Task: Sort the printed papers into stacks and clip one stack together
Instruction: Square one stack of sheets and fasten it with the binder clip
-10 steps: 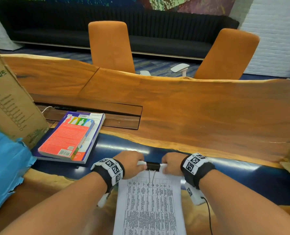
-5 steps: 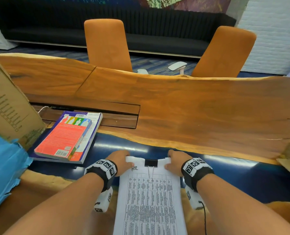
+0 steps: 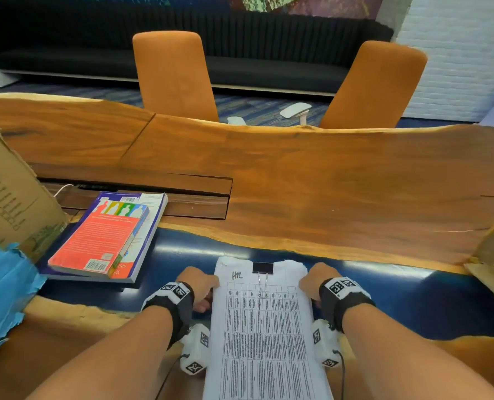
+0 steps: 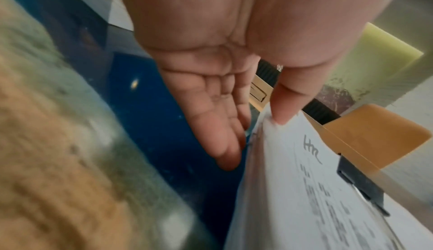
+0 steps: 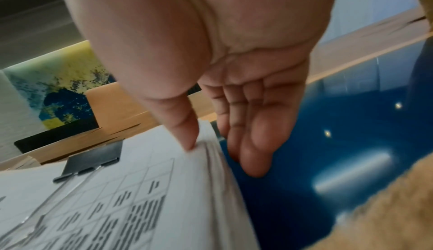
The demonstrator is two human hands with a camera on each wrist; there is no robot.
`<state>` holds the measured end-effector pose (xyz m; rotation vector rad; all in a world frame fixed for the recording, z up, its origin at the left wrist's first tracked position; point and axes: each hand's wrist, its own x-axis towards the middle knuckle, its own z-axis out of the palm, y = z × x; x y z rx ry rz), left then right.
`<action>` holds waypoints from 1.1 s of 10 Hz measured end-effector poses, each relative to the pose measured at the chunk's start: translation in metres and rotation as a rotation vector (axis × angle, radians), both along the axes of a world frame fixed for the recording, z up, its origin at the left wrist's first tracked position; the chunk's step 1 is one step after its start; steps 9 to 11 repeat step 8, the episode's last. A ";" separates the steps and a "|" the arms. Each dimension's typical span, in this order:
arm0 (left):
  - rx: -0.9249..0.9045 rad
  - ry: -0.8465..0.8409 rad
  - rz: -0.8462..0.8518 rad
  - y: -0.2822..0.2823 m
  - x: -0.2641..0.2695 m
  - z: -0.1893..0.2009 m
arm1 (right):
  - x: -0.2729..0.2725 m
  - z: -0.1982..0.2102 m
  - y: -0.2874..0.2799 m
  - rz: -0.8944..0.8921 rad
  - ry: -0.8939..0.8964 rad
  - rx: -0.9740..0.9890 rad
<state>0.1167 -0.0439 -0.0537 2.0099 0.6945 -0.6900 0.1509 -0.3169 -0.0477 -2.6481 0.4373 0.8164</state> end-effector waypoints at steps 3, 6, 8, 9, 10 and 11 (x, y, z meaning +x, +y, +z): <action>0.035 -0.031 -0.122 -0.017 0.001 -0.001 | 0.000 -0.013 -0.011 0.067 0.016 -0.062; 0.060 -0.040 -0.118 -0.013 0.000 -0.006 | -0.007 -0.017 -0.019 0.035 -0.002 -0.001; -0.102 -0.132 0.001 0.016 -0.049 -0.009 | -0.038 -0.014 -0.040 0.011 -0.071 0.062; -0.102 -0.132 0.001 0.016 -0.049 -0.009 | -0.038 -0.014 -0.040 0.011 -0.071 0.062; -0.102 -0.132 0.001 0.016 -0.049 -0.009 | -0.038 -0.014 -0.040 0.011 -0.071 0.062; -0.102 -0.132 0.001 0.016 -0.049 -0.009 | -0.038 -0.014 -0.040 0.011 -0.071 0.062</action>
